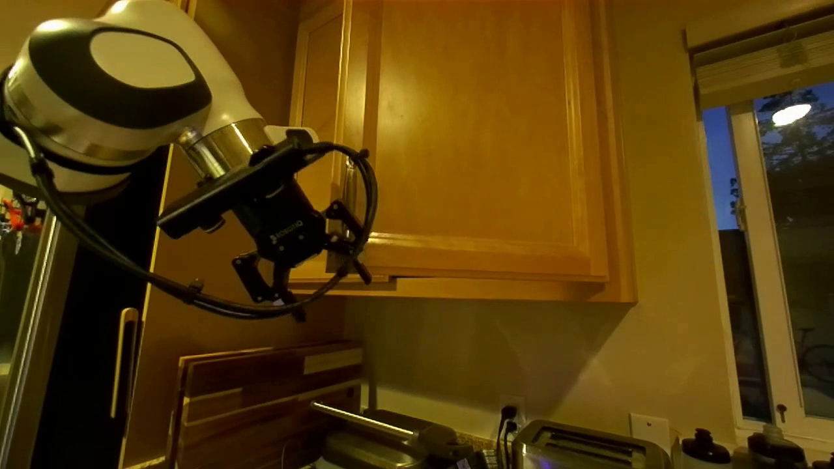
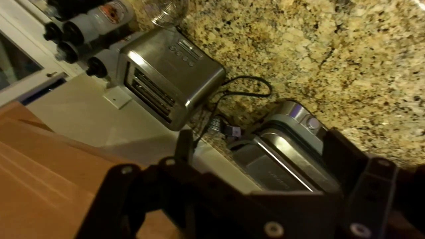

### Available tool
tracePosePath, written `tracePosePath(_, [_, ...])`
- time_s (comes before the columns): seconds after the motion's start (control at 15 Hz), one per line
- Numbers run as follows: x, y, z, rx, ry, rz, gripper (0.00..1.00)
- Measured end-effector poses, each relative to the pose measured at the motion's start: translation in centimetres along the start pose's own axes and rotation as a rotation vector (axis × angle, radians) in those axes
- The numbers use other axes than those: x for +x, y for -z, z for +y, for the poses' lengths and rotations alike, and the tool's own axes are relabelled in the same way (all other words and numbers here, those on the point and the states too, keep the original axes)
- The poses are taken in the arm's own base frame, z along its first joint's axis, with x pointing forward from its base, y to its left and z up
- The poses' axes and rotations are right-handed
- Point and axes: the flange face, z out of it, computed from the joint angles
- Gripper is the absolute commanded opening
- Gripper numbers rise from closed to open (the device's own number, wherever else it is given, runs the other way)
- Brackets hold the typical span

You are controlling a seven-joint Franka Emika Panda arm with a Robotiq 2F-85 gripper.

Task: Put the block in the top cupboard and close it

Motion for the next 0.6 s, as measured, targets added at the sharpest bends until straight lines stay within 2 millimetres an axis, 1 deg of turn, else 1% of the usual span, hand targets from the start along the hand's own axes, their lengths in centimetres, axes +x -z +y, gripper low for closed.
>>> tracePosePath(0.13, [-0.8, -1.5, 0.5, 0.099, 0.033, 0.015, 1.0])
tracePosePath(0.33, [-2.0, -3.2, 1.1, 0.202, 0.02, -0.079, 1.0])
tracePosePath(0.6, [-3.1, -3.9, 2.5, 0.223, -0.038, -0.2, 1.0])
